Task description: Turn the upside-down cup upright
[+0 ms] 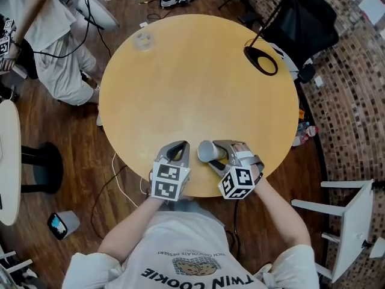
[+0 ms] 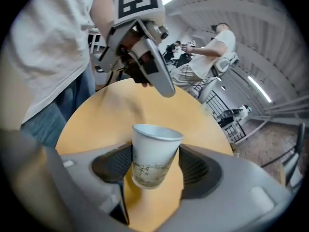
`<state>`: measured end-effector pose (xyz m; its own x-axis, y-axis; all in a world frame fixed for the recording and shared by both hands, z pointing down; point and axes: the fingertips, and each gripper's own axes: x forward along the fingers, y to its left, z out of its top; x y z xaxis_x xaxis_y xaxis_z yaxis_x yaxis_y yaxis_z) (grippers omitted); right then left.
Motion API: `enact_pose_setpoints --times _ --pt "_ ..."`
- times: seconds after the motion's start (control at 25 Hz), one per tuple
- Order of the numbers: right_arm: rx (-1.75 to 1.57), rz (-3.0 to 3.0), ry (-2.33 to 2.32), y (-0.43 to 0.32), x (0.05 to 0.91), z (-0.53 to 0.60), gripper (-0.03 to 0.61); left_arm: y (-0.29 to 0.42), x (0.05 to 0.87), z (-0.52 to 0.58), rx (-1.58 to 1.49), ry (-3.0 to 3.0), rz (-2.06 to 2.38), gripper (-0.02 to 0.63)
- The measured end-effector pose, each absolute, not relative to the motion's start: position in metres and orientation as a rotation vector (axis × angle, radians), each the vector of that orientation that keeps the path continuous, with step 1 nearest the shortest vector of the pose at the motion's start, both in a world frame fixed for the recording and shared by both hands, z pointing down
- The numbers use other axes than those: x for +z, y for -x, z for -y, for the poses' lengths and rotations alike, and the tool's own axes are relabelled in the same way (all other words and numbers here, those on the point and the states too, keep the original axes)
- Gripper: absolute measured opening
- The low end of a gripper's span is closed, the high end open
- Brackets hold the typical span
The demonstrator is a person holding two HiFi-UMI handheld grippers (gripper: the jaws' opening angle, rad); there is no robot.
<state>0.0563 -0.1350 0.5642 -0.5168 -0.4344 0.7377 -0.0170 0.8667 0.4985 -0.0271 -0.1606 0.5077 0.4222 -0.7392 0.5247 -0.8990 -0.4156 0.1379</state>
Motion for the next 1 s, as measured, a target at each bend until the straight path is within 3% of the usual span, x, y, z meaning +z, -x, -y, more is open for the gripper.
enact_pose_setpoints --times 0.44,1.0 --pt "0.173 2.436 -1.2 -0.06 0.54 0.182 0.301 0.015 0.506 0.159 0.562 -2.31 1.36 0.003" --pt "0.22 2.362 -1.345 -0.06 0.569 0.176 0.301 0.008 0.506 0.159 0.564 -2.31 1.346 0.003"
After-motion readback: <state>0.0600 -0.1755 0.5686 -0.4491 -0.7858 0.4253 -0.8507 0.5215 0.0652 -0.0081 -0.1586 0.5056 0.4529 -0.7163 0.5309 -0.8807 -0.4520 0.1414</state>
